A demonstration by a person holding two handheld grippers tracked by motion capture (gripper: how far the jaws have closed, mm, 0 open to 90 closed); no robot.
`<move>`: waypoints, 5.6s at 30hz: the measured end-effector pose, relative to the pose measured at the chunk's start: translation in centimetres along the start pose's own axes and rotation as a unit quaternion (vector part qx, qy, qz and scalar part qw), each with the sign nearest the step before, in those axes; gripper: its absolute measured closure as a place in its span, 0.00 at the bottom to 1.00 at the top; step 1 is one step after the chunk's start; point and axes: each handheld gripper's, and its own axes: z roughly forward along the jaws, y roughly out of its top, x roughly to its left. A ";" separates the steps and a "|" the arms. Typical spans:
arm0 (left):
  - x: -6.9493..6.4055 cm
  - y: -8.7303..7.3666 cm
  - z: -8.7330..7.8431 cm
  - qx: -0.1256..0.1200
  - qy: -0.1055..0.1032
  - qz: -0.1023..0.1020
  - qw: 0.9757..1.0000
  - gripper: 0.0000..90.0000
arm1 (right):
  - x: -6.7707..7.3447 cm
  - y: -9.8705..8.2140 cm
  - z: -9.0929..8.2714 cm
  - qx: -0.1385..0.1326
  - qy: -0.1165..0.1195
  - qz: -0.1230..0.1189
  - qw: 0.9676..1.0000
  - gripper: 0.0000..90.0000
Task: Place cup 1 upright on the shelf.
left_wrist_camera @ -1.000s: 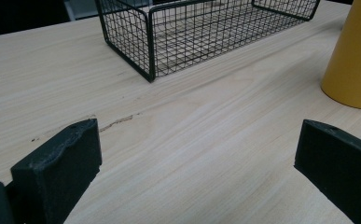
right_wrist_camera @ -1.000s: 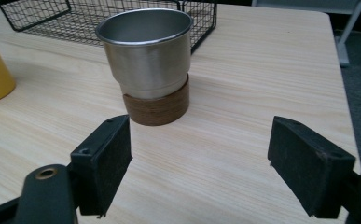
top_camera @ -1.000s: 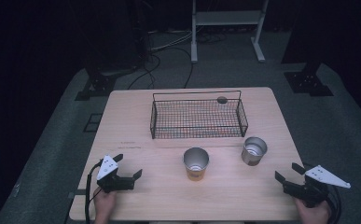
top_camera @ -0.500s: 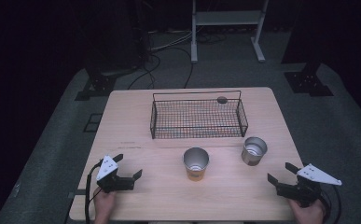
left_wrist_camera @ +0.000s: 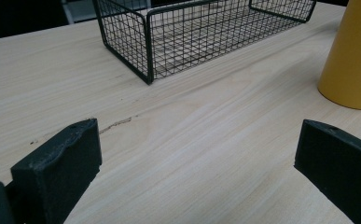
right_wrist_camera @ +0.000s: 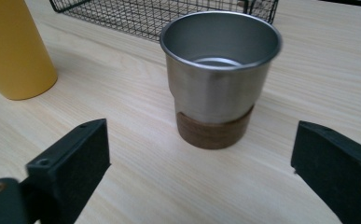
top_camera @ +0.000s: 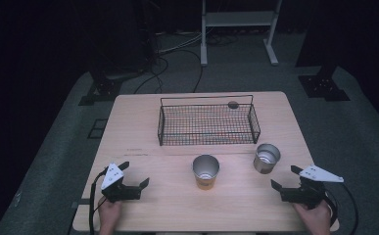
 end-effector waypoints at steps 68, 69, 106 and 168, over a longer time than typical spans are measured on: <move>0.0 0.0 -0.1 -0.001 -0.002 0.006 1.000 0.00 | 0.0 9.4 4.3 0.078 0.061 -0.038 0.994 0.20; 0.0 0.0 -0.1 -0.001 -0.002 0.006 1.000 0.00 | 0.0 9.4 4.3 0.078 0.061 -0.038 0.994 0.20; 0.0 0.0 -0.1 -0.004 -0.003 0.005 1.000 0.00 | -0.2 18.9 7.5 0.082 0.093 -0.070 0.990 0.20; 0.1 0.0 -0.1 -0.007 -0.006 0.004 1.000 0.00 | 0.0 20.6 22.1 0.168 0.027 -0.031 0.985 0.20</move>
